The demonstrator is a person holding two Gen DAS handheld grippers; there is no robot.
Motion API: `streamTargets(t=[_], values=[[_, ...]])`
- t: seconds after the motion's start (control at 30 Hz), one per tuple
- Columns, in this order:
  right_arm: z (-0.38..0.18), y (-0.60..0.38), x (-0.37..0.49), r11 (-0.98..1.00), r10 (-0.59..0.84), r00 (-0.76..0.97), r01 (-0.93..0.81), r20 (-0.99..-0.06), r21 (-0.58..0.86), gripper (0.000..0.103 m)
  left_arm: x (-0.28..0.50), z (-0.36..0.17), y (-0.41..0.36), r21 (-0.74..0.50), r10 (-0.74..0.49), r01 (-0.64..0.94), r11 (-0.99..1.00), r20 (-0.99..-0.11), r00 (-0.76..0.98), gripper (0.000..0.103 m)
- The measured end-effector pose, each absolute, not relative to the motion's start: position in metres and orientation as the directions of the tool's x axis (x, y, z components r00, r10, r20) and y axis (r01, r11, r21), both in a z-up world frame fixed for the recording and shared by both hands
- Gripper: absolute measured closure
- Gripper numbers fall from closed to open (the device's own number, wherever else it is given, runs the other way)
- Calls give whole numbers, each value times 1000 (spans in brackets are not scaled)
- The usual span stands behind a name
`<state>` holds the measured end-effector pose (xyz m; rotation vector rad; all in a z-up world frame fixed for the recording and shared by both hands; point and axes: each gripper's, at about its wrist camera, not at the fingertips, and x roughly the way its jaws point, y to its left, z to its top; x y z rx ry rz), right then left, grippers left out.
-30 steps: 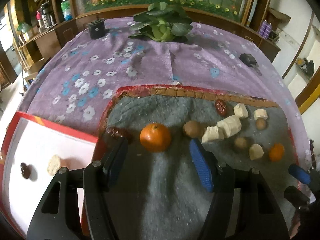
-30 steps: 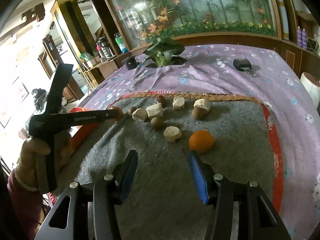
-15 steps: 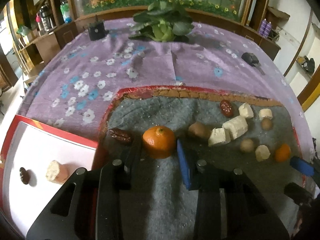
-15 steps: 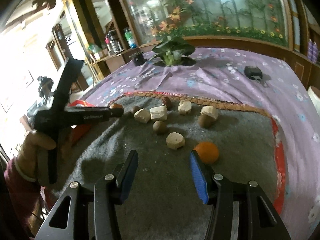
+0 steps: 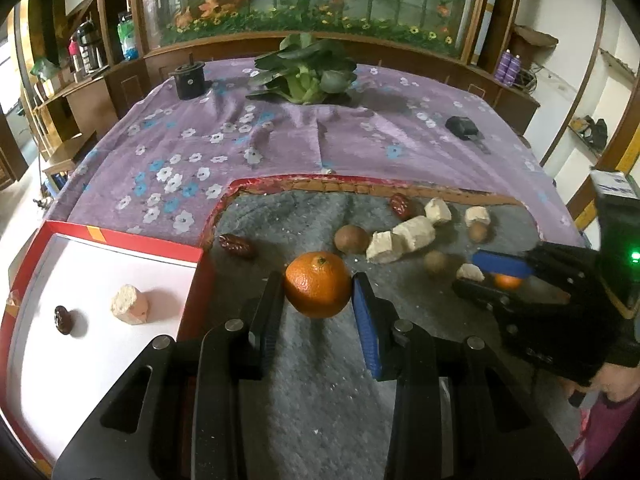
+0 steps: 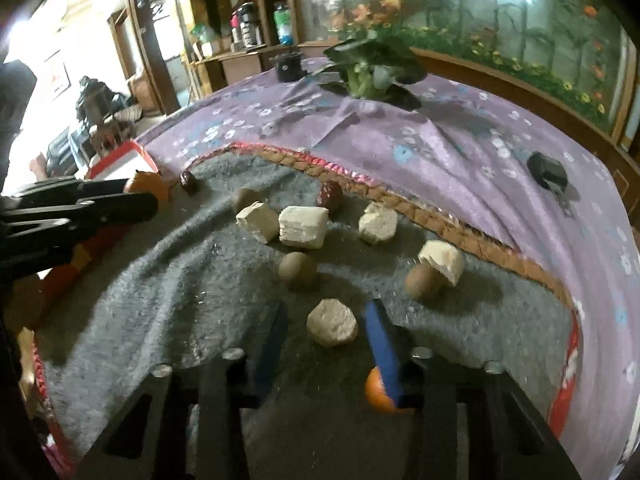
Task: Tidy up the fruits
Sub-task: 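Place the orange in the tray with the left tool while the right tool places its cake there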
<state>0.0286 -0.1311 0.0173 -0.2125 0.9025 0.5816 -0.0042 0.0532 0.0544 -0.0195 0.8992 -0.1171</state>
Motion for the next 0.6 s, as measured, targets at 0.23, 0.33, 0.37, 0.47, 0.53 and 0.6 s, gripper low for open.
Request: streamTargets(t=[0.23,0.33,0.37,0.47,0.53,0.6], values=[[16,-128,21,834,327,501,-552,-801,-6,78,-8,49,57,-66,-94,67,996,-795,600,69],[22,-130,16,844,330,517,-536,-790,3,78,-13,52,59,-76,-100,64,995,-791,604,69],[26,-130,13,845,340,521,-534,-783,12,78,-16,54,60,-73,-97,64,995,-787,609,69],[39,-127,0,839,378,532,-543,-758,37,78,-22,58,63,-71,-91,57,996,-781,617,69],[45,-123,-8,836,389,541,-547,-745,40,78,-25,59,65,-67,-84,52,996,-781,619,69],[50,-117,-17,833,409,547,-552,-730,52,78,-29,60,66,-56,-72,44,997,-780,621,69]])
